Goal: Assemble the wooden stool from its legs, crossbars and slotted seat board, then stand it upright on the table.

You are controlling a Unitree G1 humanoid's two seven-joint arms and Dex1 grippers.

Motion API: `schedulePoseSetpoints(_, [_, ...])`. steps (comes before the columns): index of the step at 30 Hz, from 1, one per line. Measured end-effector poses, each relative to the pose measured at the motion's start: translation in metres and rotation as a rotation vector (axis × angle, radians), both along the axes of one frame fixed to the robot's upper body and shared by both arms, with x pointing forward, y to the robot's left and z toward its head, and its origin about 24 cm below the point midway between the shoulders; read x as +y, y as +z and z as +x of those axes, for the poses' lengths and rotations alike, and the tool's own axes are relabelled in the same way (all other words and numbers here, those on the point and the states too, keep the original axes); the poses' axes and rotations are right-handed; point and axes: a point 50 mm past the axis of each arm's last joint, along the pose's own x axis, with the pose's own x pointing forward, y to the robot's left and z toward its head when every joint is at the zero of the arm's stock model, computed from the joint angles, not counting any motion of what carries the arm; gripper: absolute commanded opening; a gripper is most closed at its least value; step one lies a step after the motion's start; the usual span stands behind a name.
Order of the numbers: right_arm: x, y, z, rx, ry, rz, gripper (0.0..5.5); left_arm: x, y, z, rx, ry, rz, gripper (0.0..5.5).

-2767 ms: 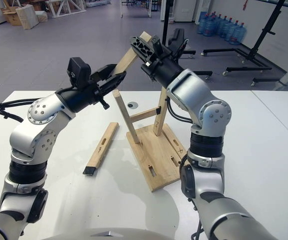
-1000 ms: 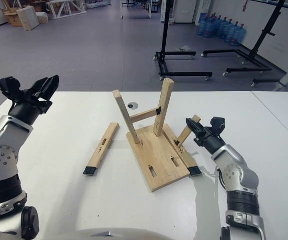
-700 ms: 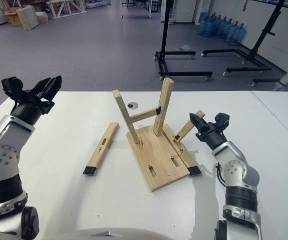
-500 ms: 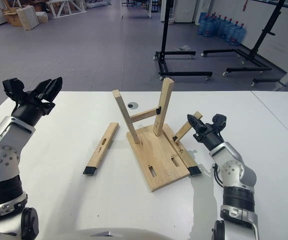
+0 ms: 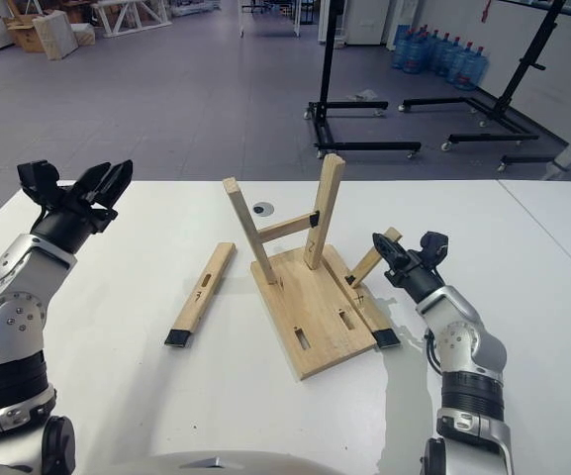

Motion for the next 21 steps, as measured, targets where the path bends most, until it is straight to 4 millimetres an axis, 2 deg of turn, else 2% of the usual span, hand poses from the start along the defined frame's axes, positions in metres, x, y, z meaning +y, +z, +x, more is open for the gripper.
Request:
schedulePoseSetpoints(4, [0.003,0.000,0.000,-0.032,0.019,-0.062,0.39,-0.001,0.000,0.000,-0.001,0.002,0.011,2.67])
schedulePoseSetpoints(12, [0.021,-0.011,-0.006,-0.131,0.062,-0.343,0.39,-0.004,-0.001,0.001,-0.003,0.002,0.039,2.67])
schedulePoseSetpoints(19, [0.025,-0.018,-0.007,-0.163,0.034,-0.351,0.39,-0.006,-0.001,0.001,-0.015,-0.009,0.053,2.67])
schedulePoseSetpoints(21, [0.025,-0.018,-0.007,-0.163,0.032,-0.347,0.92,-0.006,-0.001,0.001,-0.016,-0.010,0.055,2.67])
